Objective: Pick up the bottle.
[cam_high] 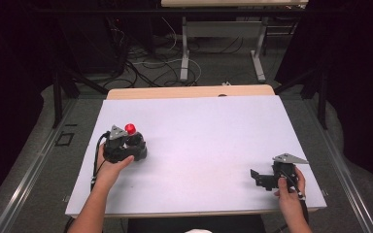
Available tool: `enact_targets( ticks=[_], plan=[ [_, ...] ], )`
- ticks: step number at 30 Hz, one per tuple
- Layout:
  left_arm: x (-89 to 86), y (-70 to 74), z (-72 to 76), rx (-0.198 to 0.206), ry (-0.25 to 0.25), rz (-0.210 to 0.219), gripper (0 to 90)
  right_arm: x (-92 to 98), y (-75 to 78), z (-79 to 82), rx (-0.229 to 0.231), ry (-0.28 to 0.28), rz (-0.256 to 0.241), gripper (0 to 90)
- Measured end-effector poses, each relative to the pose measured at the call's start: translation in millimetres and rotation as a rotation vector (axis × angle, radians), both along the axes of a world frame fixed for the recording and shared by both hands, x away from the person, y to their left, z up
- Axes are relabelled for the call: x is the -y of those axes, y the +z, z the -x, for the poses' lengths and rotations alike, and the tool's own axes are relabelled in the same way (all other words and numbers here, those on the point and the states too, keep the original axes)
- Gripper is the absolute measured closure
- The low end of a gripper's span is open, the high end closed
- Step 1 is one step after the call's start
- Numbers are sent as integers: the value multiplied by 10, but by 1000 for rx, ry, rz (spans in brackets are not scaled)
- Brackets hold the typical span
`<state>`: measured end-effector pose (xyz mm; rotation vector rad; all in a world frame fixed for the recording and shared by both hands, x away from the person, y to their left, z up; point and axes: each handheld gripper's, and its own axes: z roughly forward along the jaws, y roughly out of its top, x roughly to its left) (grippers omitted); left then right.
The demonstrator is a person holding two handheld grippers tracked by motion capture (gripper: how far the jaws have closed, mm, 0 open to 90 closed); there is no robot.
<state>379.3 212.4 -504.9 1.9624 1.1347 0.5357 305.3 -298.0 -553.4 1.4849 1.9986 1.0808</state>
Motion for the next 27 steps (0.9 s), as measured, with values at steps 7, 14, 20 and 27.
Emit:
enact_targets(
  ticks=[7, 14, 20, 27],
  plan=[
    [159, 217, 166, 8, -96, 28, 298, -15, 9, 5, 3, 5, -4, 0],
    [436, 312, 333, 10, -197, 19, 298, -65, 30, 14, 9, 19, 8, 0],
    [704, 306, 459, -4, -295, 25, 298, -167, 103, 40, 11, 58, 17, 0],
    [993, 233, 592, -19, -373, 20, 298, -370, 299, 96, -2, 178, 28, 0]
  ],
)
